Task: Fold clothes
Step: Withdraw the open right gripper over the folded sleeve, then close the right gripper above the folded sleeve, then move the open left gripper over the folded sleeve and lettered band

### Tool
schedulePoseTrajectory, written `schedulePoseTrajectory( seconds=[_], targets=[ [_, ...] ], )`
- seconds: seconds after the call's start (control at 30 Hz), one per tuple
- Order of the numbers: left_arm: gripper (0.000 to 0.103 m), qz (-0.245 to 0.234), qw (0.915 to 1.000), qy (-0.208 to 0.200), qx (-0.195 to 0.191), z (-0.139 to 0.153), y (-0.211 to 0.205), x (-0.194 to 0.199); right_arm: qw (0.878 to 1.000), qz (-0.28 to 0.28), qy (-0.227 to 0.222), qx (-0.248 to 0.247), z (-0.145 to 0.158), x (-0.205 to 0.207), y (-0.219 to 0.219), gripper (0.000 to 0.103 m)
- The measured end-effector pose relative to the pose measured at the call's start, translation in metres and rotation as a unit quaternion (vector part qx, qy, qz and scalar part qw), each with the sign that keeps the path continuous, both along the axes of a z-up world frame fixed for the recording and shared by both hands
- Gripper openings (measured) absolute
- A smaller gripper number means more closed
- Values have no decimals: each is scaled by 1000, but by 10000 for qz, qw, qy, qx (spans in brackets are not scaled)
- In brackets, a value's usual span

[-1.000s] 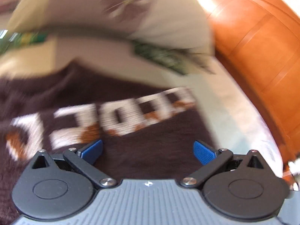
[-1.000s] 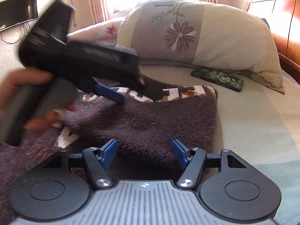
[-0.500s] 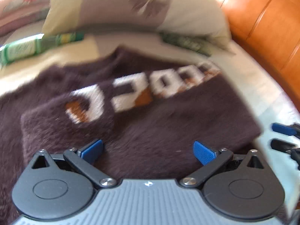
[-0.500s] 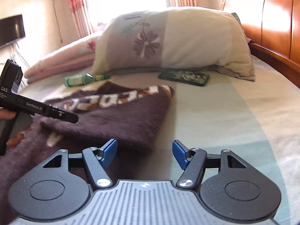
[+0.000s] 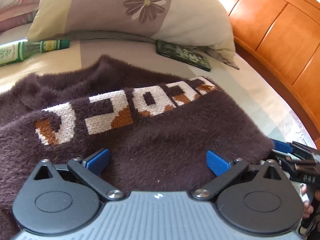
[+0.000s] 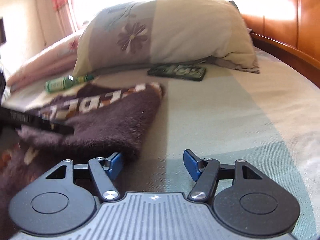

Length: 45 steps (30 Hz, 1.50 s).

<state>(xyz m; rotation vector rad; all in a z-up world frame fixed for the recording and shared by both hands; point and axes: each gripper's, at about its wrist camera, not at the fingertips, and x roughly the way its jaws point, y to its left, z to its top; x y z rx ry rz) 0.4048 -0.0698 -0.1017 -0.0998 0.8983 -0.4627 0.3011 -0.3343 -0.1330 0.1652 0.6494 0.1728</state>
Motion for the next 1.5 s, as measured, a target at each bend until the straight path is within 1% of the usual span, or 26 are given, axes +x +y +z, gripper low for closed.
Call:
schedulePoseTrajectory(
  seconds=[0.03,0.1,0.13,0.17,0.27,0.37,0.43,0.47,0.5,0.57,0.67,0.73,0.77,0.8,0.9,0.97,1.0,1.03,1.07,1.13,1.2,1.23,1.27,1.33,1.4,1.5],
  targets=[
    [102,-49,10000,-8,9,1,1,-2,10000,-10,46,-32,-2,1,0,69],
    [102,-99,10000,-1,11,1,2,-4,9992,57,146,-358,-7,4,11,69],
    [102,-95,10000,8,-11,1,3,-4,9992,32,106,-383,-8,5,14,69],
    [102,-90,10000,17,-34,1,4,-3,9992,-5,53,-386,-7,5,16,69],
    [102,-64,9999,20,-120,0,5,-5,9982,-351,-415,-261,4,0,13,69],
    [102,-87,9999,11,-127,1,7,-7,9929,-217,-657,-968,15,-10,26,69],
    [102,-152,9998,-28,-85,0,7,-8,9859,-112,-805,-1463,21,-16,35,69],
    [102,-192,9998,-51,-47,0,7,-8,9864,-68,-716,-1481,19,-16,33,69],
    [102,-235,9997,-76,22,0,7,-9,9875,-25,-596,-1455,16,-15,29,69],
    [102,-322,9992,-123,210,1,7,-11,9936,-70,-365,-1066,15,-14,15,68],
    [102,-380,9985,-135,369,1,12,-15,9974,-255,-544,-407,30,-19,-6,57],
    [102,-353,9987,-69,361,2,18,-16,9972,-245,-702,113,39,-17,-12,29],
    [102,-338,9987,-35,379,3,20,-16,9960,-236,-777,372,43,-15,-14,26],
    [102,-308,9987,5,414,4,21,-16,9960,-166,-756,442,42,-11,-9,24],
    [102,-176,9984,133,523,13,21,-15,9980,137,-497,378,27,7,15,17],
    [102,-154,9984,135,520,23,18,-11,9992,262,-268,140,12,17,30,17],
    [102,-193,9988,91,447,29,15,-9,9995,256,-157,-65,3,20,36,16],
    [102,-238,9991,44,362,35,11,-7,9995,241,-151,-114,0,20,37,16],
    [102,-288,9992,-6,266,41,5,-4,9995,224,-166,-134,-3,20,36,16],
    [102,-443,9990,-35,21,50,-9,4,9992,117,-357,-142,6,10,31,16],
    [102,-613,9979,-15,-226,56,-25,13,9983,327,-486,57,11,5,31,16],
    [102,-693,9971,31,-327,57,-34,19,9974,445,-547,166,14,3,31,16],
    [102,-771,9961,96,-426,57,-43,25,9975,530,-398,244,11,5,35,16],
    [102,-910,9938,245,-581,55,-62,36,9986,496,-167,-1,-3,12,45,16],
    [102,-1056,9913,354,-707,51,-82,43,9986,502,-180,-4,-3,12,45,16],
    [102,-1320,9847,642,-943,41,-108,55,9985,492,-130,218,-3,11,38,16]
  ],
)
